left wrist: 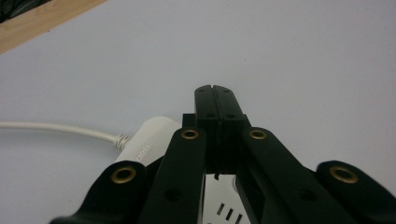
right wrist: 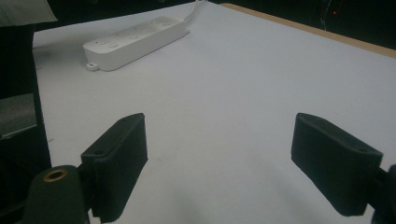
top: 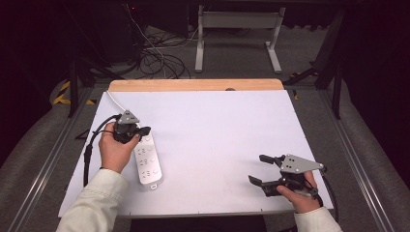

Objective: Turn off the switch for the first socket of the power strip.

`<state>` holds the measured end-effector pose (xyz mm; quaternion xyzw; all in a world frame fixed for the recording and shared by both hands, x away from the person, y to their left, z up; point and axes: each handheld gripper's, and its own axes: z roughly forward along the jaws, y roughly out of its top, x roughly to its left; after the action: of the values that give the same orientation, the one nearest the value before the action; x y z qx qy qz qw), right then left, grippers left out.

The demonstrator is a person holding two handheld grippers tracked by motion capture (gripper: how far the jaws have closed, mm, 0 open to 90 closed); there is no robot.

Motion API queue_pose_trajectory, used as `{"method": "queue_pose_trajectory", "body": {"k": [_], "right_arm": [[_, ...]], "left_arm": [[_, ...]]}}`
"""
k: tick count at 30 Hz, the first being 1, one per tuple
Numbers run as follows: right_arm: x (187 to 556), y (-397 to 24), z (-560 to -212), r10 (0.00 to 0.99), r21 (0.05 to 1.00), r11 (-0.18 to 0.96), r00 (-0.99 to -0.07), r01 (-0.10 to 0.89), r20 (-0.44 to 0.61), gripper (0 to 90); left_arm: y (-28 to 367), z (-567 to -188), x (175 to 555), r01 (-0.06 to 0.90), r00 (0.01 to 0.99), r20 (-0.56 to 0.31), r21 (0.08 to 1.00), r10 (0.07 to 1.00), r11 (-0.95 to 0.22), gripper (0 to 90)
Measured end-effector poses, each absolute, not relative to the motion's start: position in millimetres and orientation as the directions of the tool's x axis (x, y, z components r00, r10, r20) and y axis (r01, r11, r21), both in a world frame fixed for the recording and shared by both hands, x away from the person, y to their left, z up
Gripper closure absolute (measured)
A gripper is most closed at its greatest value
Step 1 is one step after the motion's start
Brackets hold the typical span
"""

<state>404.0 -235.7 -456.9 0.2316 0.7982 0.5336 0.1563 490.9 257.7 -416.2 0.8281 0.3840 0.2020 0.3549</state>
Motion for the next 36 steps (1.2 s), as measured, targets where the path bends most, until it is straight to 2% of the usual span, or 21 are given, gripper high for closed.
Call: {"method": "queue_pose_trajectory", "body": {"k": [2,17,18,19,20,22,25,27,36], "right_arm": [[404,-236,-457,0.538,0.923,0.326,-0.843,0.204,-0.004,18.7],[405,-236,-458,0.541,0.921,0.331,-0.841,0.206,-0.006,18.5],[405,-236,-458,0.541,0.921,0.331,-0.841,0.206,-0.006,18.5],[404,-236,-458,0.541,0.921,0.33,-0.841,0.205,-0.007,18.4],[404,-236,-458,0.541,0.922,0.33,-0.841,0.204,-0.008,18.4],[404,-236,-458,0.541,0.923,0.326,-0.841,0.203,-0.006,18.4],[404,-237,-458,0.542,0.923,0.326,-0.841,0.204,-0.005,18.4],[405,-236,-458,0.542,0.923,0.327,-0.84,0.205,-0.005,18.3],[404,-236,-458,0.54,0.923,0.326,-0.842,0.203,-0.005,18.2]], "left_arm": [[257,-412,489,0.484,0.623,0.085,0.739,0.777,-0.469,90.0],[258,-397,476,0.447,0.646,0.024,0.798,0.763,-0.403,89.9],[258,-396,475,0.449,0.644,0.013,0.803,0.765,-0.391,87.1],[258,-394,474,0.444,0.636,0.017,0.809,0.772,-0.384,72.9],[258,-393,472,0.442,0.632,0.012,0.816,0.775,-0.373,67.4],[258,-390,467,0.431,0.635,0.008,0.826,0.773,-0.362,63.0],[260,-385,458,0.439,0.639,-0.059,0.847,0.767,-0.301,55.8],[260,-382,451,0.424,0.647,-0.073,0.861,0.759,-0.28,51.1],[264,-382,423,0.324,0.683,-0.011,0.901,0.73,-0.289,29.3]]}}
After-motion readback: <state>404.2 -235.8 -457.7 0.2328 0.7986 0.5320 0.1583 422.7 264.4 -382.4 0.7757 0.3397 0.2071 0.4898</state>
